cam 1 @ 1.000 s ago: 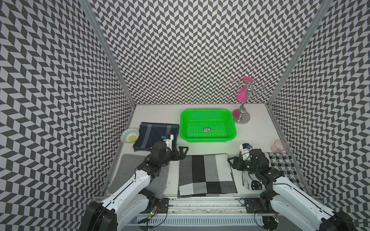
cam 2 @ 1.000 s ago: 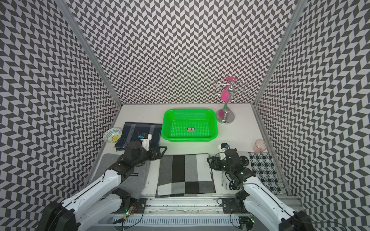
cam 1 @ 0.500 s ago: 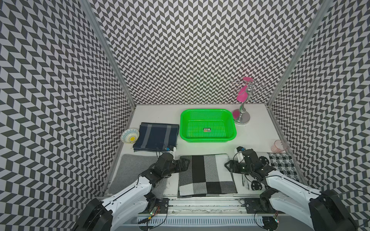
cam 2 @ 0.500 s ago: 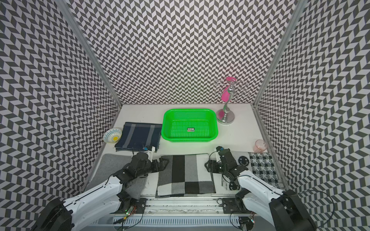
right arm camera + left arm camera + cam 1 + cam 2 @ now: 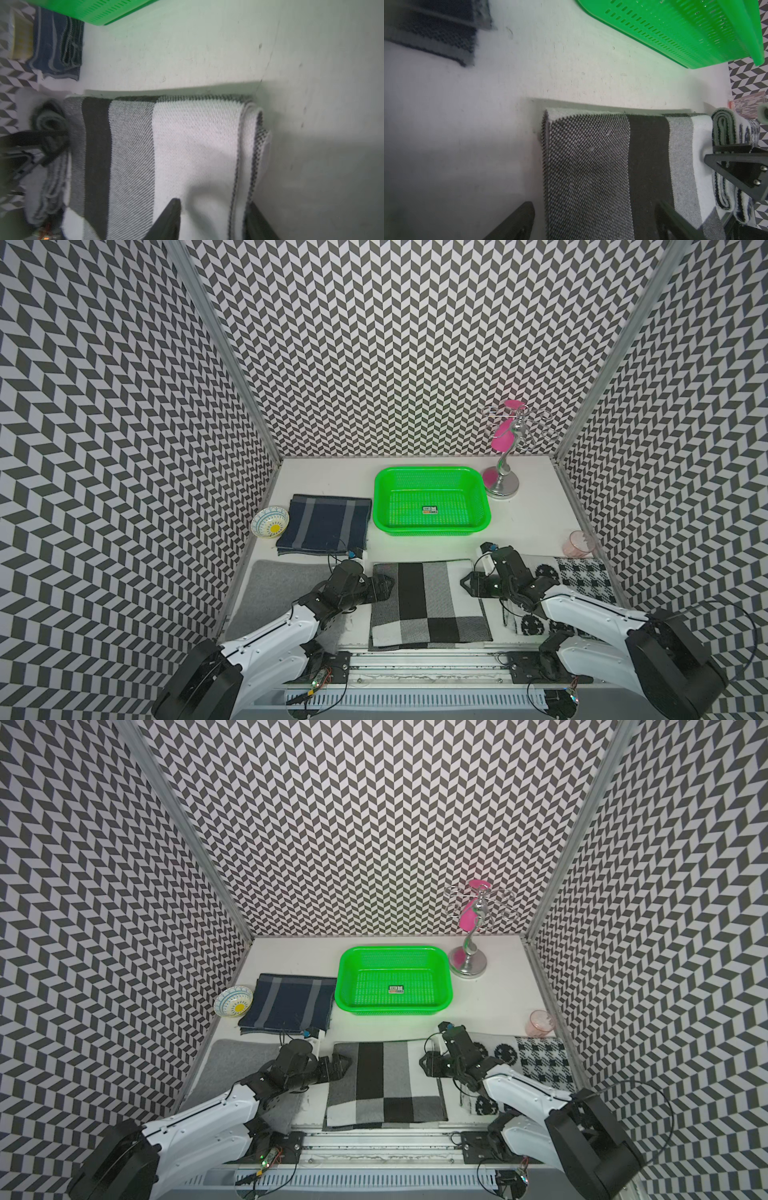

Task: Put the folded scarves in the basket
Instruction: Pick up the scarf at the center of the board.

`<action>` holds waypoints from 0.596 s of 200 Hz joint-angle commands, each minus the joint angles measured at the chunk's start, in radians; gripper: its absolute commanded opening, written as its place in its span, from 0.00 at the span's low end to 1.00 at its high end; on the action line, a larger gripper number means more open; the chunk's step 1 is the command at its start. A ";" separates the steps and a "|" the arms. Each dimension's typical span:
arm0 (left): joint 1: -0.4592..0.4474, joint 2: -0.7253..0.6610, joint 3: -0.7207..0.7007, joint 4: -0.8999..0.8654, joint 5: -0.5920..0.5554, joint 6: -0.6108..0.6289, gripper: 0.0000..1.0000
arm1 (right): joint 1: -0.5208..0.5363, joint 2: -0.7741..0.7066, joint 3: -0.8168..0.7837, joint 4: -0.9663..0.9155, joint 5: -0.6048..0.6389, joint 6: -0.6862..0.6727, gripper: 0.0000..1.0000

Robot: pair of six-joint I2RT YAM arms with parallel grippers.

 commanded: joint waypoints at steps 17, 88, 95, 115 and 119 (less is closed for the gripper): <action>-0.015 0.032 -0.032 0.022 0.043 0.008 0.82 | 0.014 0.018 -0.028 0.026 0.013 0.002 0.17; -0.014 0.217 0.024 0.134 -0.002 0.100 0.44 | -0.051 0.087 0.028 0.077 0.075 -0.027 0.04; -0.014 0.242 0.043 0.135 -0.005 0.111 0.44 | -0.069 0.083 0.030 0.078 0.064 -0.031 0.04; -0.015 0.281 0.086 0.157 0.002 0.125 0.44 | -0.095 0.082 0.034 0.079 0.060 -0.041 0.04; -0.015 0.284 0.092 0.163 0.001 0.125 0.45 | -0.095 0.082 0.039 0.071 0.063 -0.044 0.04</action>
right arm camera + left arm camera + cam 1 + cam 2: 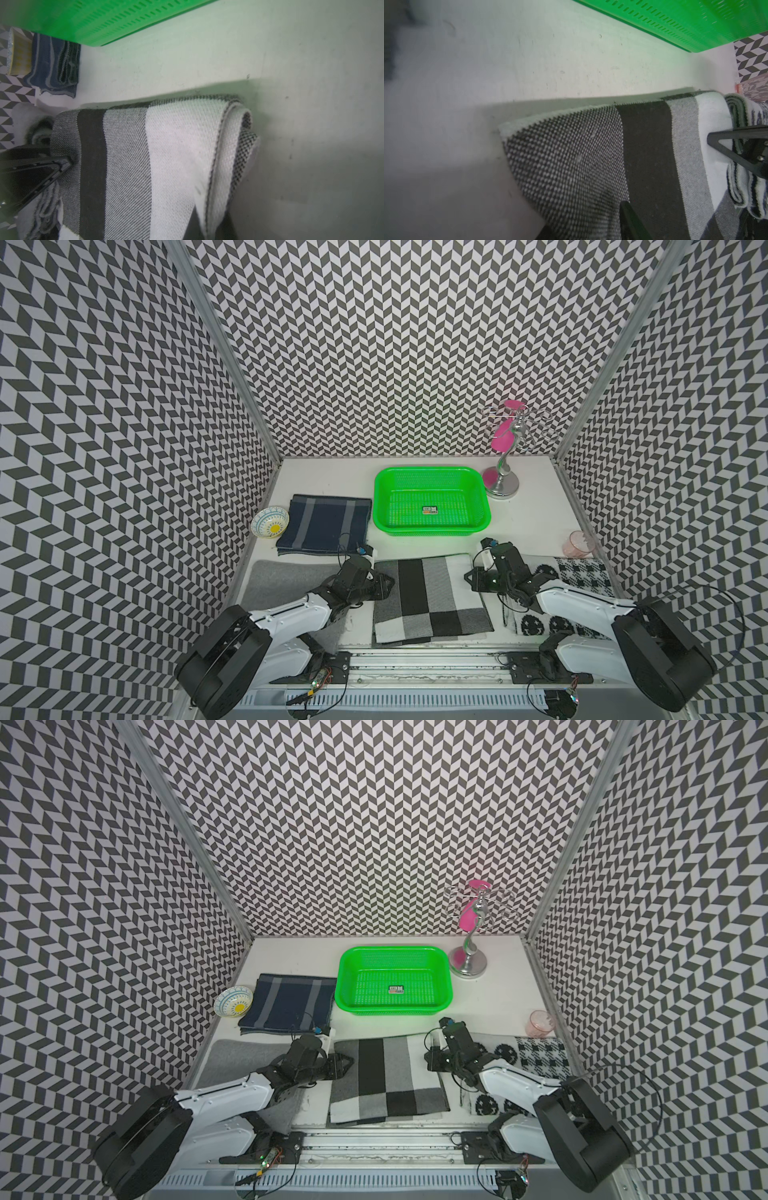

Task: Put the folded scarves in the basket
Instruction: Pick up the scarf at the center of the board.

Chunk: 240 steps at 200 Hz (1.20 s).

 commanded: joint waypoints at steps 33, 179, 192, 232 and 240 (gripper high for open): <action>-0.003 0.057 0.086 -0.068 -0.058 0.064 0.67 | -0.027 -0.001 0.012 -0.008 0.022 -0.015 0.04; -0.061 0.076 0.020 -0.099 -0.028 0.014 0.82 | -0.017 -0.024 -0.030 -0.054 0.006 -0.017 0.49; -0.072 0.082 -0.002 -0.089 -0.035 0.006 0.81 | -0.012 0.008 -0.022 -0.053 -0.006 -0.024 0.49; -0.097 0.156 -0.047 0.034 0.024 -0.021 0.62 | 0.008 0.033 -0.027 -0.036 -0.029 -0.030 0.36; -0.102 0.156 -0.043 0.040 0.021 -0.023 0.54 | 0.010 0.031 -0.038 -0.022 -0.035 -0.030 0.30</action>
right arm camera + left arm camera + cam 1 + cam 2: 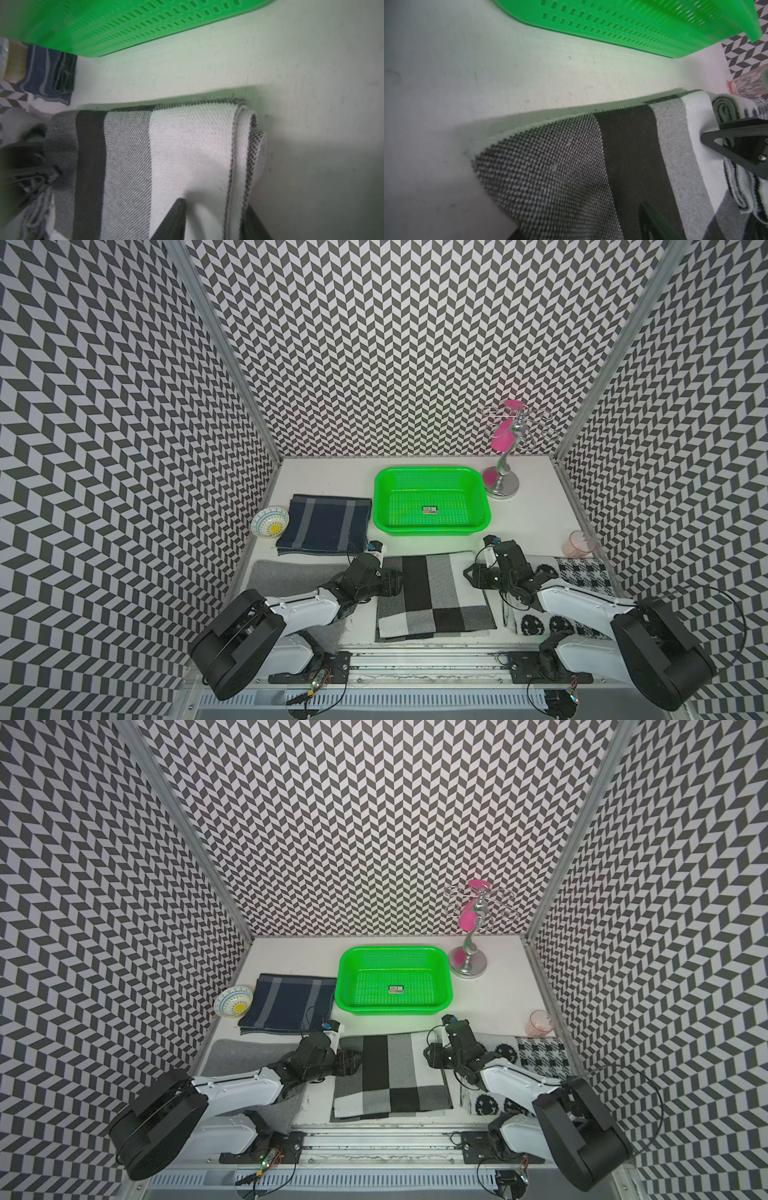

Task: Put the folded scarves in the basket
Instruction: Pick up the scarf at the center of the board, then place the scarf in the basket.

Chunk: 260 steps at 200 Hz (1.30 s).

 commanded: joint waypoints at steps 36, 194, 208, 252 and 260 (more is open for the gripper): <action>-0.038 0.026 -0.035 -0.077 0.071 -0.009 0.16 | 0.018 0.030 -0.034 -0.006 -0.066 -0.022 0.06; -0.054 -0.357 0.106 -0.295 -0.010 0.025 0.00 | 0.037 -0.386 0.028 -0.145 -0.006 -0.080 0.00; -0.054 -0.371 0.103 -0.307 -0.021 0.027 0.00 | 0.038 -0.413 0.021 -0.143 0.001 -0.083 0.00; -0.062 -0.422 0.141 -0.337 -0.035 0.026 0.00 | 0.044 -0.491 0.048 -0.159 0.005 -0.082 0.00; -0.063 -0.422 0.161 -0.358 -0.036 0.028 0.00 | 0.045 -0.496 0.065 -0.170 0.003 -0.083 0.00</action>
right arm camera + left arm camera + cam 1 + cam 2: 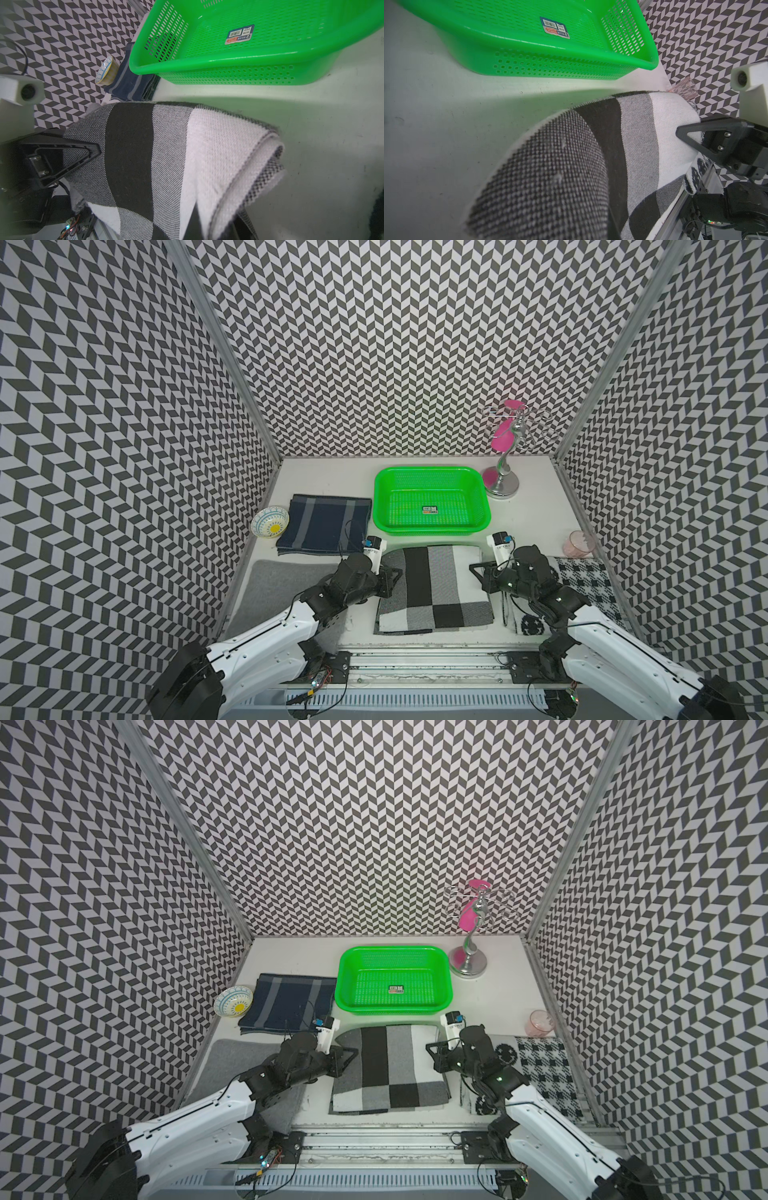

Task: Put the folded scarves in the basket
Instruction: Place the scarf in the basket.

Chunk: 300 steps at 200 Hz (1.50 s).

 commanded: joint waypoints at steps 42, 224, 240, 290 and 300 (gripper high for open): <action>-0.041 -0.036 0.197 -0.124 -0.054 0.017 0.00 | 0.021 -0.057 0.210 -0.075 0.060 -0.007 0.00; 0.054 0.438 0.943 -0.176 -0.023 0.278 0.00 | -0.003 0.167 0.529 0.033 0.352 -0.169 0.00; 0.060 0.475 0.971 -0.163 -0.020 0.282 0.00 | -0.019 0.192 0.572 0.044 0.357 -0.183 0.00; 0.195 0.548 0.943 -0.062 0.062 0.259 0.00 | -0.148 0.356 0.640 0.109 0.209 -0.182 0.00; 0.231 0.572 0.929 -0.025 0.086 0.239 0.00 | -0.171 0.401 0.645 0.127 0.183 -0.181 0.00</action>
